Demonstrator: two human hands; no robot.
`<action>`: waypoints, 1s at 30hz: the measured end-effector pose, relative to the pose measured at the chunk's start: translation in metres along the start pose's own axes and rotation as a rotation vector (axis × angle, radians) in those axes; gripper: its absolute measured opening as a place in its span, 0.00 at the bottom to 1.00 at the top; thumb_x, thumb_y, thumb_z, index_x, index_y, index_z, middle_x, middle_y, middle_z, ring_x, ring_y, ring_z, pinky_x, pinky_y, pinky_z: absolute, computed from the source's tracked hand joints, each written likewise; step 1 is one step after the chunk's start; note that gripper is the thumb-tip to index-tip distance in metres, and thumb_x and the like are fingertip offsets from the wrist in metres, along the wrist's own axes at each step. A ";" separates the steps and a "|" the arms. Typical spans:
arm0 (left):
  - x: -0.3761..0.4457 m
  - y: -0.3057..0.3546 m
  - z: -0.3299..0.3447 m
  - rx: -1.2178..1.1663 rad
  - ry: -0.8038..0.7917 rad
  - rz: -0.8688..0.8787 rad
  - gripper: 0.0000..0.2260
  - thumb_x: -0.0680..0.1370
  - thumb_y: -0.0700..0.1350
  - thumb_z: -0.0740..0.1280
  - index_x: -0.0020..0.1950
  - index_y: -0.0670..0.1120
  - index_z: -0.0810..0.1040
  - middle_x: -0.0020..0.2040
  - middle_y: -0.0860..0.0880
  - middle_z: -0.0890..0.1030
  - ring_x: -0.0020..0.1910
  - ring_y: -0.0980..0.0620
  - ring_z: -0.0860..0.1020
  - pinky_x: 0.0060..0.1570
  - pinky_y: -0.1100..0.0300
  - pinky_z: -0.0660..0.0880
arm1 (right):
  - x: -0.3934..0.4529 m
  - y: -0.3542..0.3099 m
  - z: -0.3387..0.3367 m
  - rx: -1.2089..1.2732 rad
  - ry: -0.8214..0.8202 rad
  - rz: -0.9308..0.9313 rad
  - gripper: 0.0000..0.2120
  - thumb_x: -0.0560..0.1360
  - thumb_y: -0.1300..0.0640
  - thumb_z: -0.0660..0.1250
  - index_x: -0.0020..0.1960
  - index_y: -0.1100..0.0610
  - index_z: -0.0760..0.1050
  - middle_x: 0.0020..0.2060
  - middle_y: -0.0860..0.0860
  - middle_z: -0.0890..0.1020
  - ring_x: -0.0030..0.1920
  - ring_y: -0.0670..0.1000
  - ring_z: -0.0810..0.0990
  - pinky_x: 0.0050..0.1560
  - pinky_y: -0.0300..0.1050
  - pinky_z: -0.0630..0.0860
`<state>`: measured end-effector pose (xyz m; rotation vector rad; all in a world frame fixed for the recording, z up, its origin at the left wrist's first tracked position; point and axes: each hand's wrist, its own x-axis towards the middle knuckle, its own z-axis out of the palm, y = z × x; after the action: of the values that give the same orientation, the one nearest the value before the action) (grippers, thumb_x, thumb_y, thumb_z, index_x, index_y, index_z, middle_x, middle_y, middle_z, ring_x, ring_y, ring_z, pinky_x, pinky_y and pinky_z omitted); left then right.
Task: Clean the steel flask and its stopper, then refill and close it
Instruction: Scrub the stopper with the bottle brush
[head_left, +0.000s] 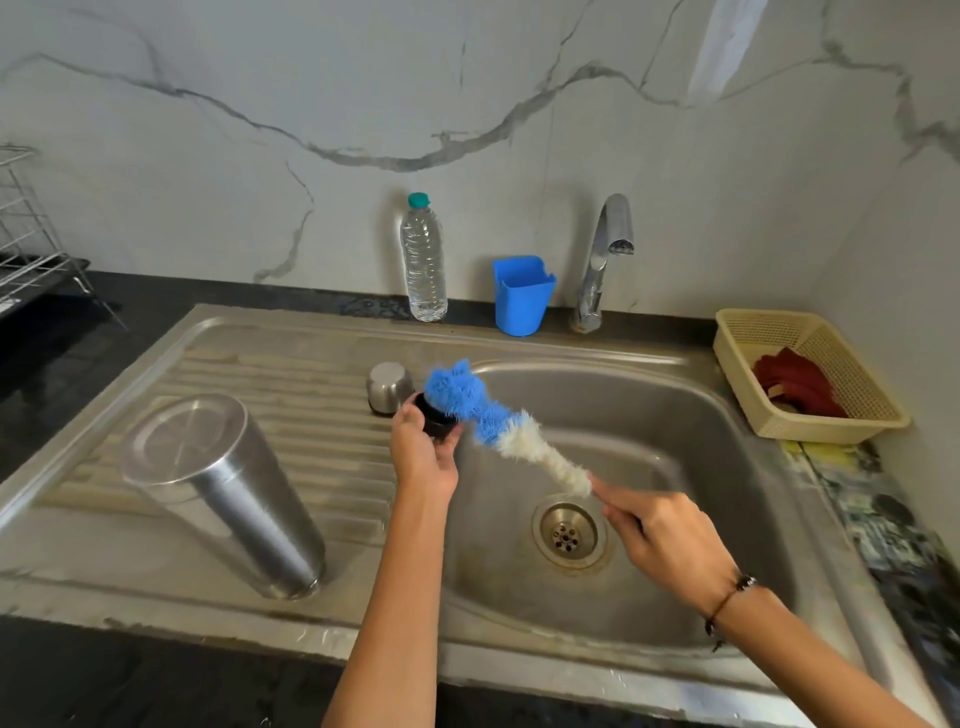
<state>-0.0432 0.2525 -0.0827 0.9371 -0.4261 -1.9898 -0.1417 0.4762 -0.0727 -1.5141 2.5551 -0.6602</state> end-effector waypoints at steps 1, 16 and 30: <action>-0.002 -0.003 0.003 0.023 -0.023 -0.012 0.11 0.83 0.40 0.53 0.57 0.44 0.74 0.55 0.43 0.77 0.53 0.45 0.77 0.46 0.51 0.77 | 0.004 -0.001 0.000 0.011 0.009 0.012 0.17 0.77 0.51 0.58 0.65 0.40 0.71 0.44 0.49 0.85 0.45 0.61 0.80 0.36 0.52 0.76; 0.004 0.012 -0.001 0.021 0.055 0.092 0.10 0.83 0.39 0.56 0.62 0.45 0.71 0.60 0.43 0.72 0.58 0.45 0.72 0.56 0.49 0.73 | 0.003 -0.003 0.000 0.136 0.154 0.129 0.15 0.75 0.59 0.66 0.60 0.46 0.78 0.45 0.52 0.85 0.45 0.58 0.83 0.42 0.55 0.79; -0.004 -0.003 0.011 0.436 -0.018 0.307 0.16 0.78 0.33 0.64 0.65 0.43 0.73 0.52 0.50 0.77 0.48 0.56 0.76 0.42 0.70 0.73 | 0.008 -0.049 -0.020 -0.352 0.044 0.082 0.24 0.80 0.53 0.53 0.73 0.40 0.55 0.47 0.46 0.79 0.46 0.55 0.80 0.36 0.45 0.71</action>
<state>-0.0520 0.2572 -0.0751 1.0444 -0.9814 -1.6537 -0.1114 0.4557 -0.0332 -1.4861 2.8656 -0.2433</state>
